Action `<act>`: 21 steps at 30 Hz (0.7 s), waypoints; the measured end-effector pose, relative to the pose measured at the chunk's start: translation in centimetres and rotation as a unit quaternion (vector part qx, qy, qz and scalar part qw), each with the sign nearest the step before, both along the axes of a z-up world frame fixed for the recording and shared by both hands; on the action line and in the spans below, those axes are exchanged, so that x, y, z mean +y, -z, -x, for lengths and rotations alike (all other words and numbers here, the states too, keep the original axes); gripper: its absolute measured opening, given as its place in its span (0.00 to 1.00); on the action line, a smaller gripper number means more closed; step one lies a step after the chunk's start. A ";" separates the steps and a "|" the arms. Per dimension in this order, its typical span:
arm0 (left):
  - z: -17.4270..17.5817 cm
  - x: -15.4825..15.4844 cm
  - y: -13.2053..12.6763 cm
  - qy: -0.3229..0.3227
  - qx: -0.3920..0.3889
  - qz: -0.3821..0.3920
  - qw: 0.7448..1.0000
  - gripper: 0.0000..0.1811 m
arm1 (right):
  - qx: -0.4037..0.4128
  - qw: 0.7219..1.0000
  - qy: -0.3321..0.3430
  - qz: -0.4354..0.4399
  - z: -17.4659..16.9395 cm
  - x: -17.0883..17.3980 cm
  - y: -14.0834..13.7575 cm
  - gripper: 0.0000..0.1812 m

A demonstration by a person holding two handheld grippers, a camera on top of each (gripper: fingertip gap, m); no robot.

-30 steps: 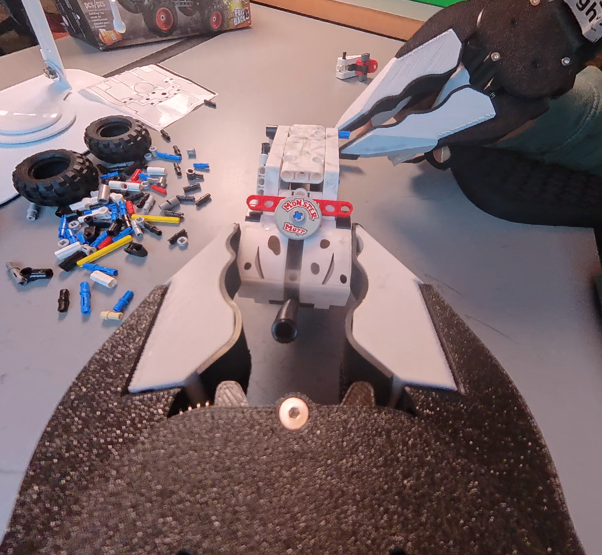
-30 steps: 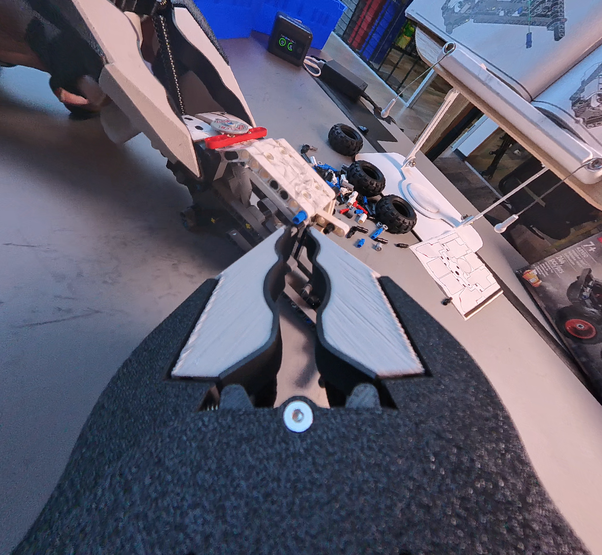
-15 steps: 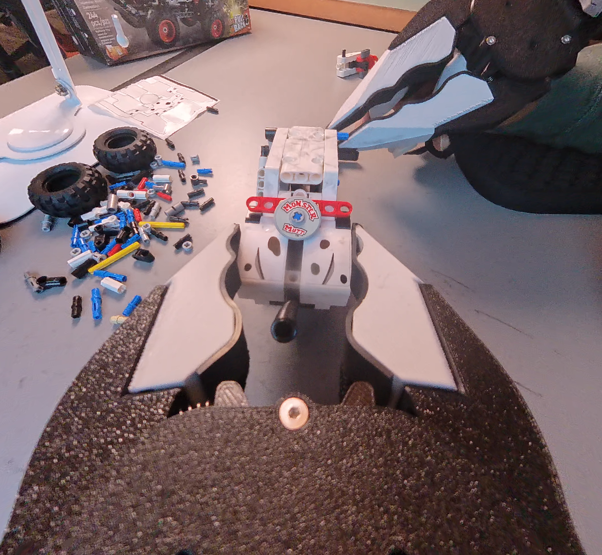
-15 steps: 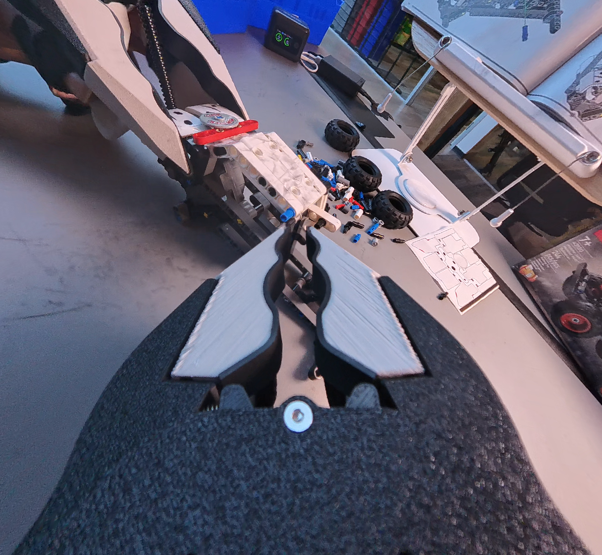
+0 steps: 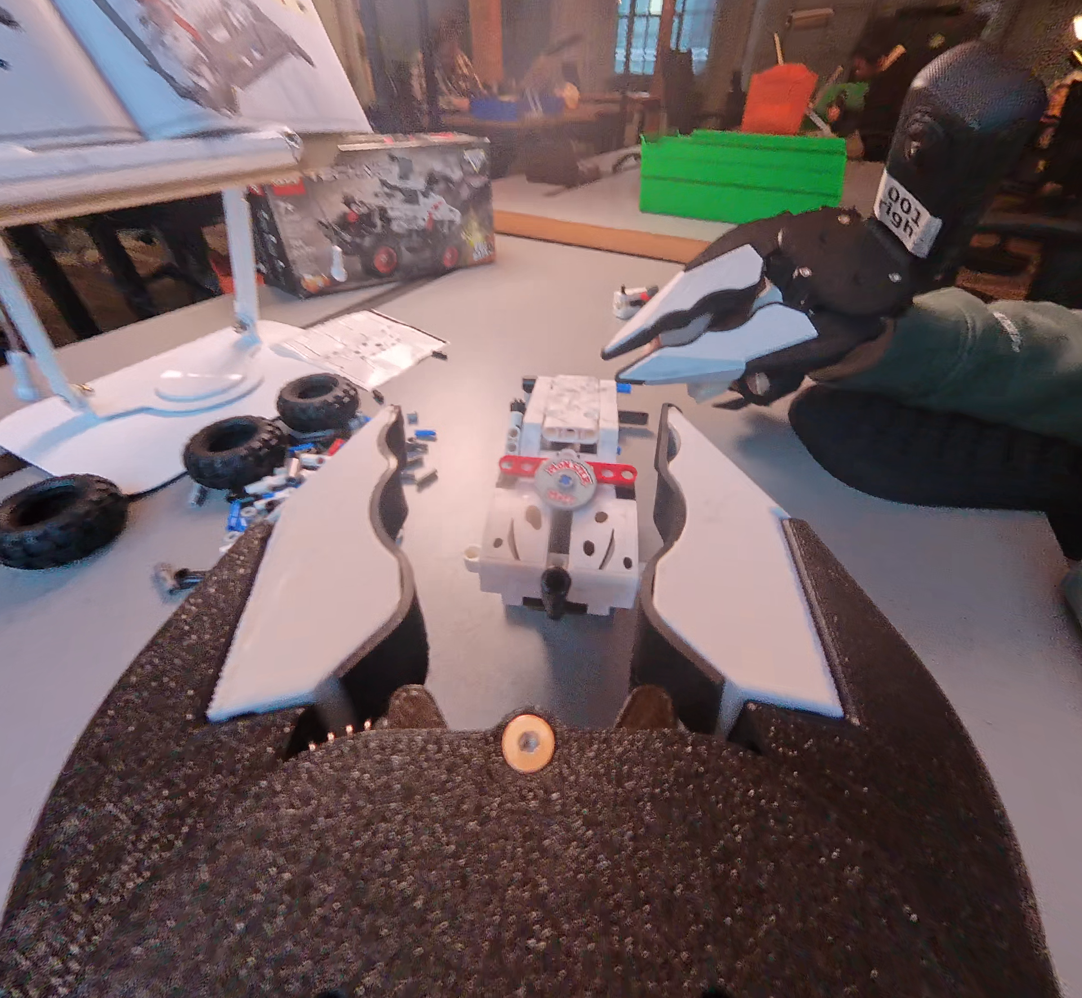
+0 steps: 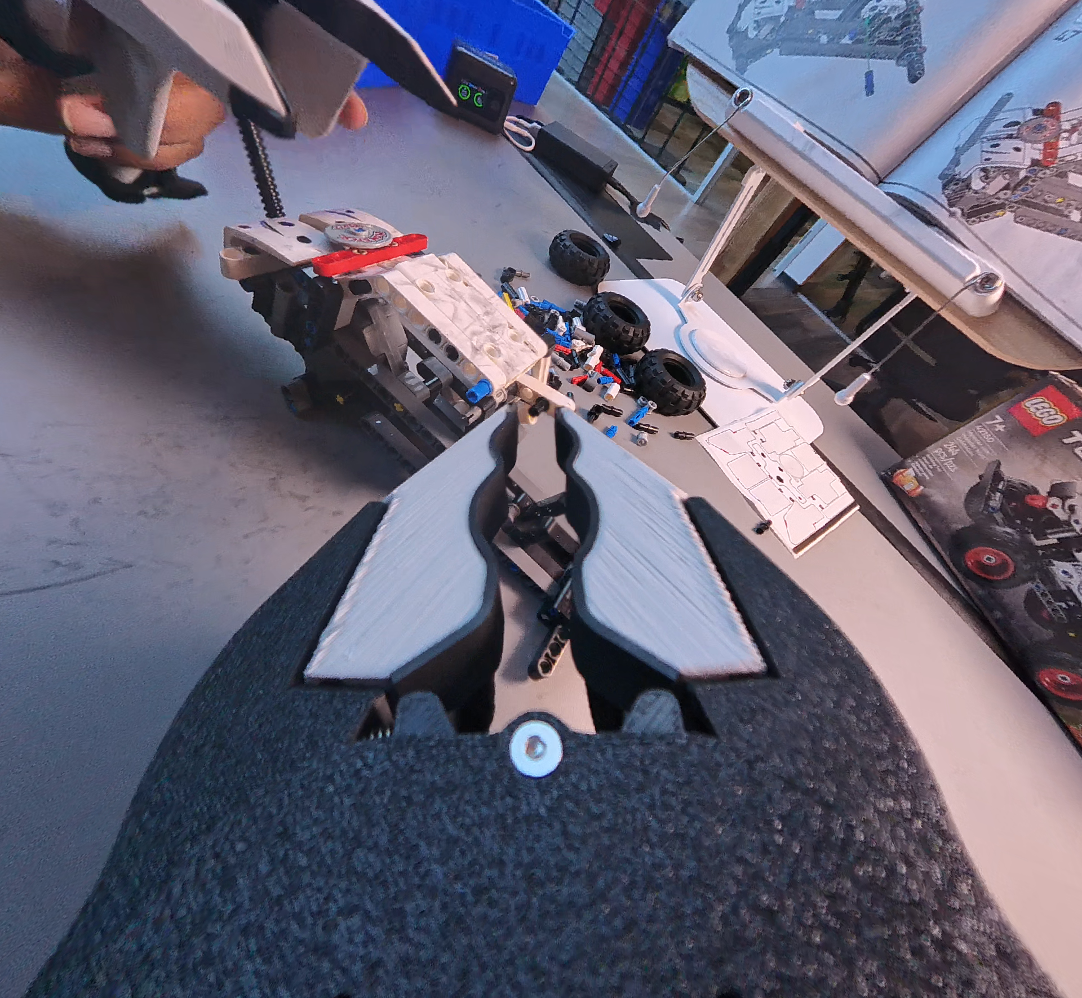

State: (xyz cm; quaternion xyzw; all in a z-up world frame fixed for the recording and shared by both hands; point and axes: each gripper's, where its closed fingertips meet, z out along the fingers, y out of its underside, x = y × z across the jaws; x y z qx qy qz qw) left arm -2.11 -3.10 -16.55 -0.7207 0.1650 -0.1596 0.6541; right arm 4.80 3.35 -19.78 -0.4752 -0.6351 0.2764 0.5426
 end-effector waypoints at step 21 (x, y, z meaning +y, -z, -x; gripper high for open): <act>20.2 16.1 -11.7 -0.312 0.051 -0.040 0.948 0.46 | 0.143 0.981 0.106 0.071 -1.8 4.8 -4.5 0.22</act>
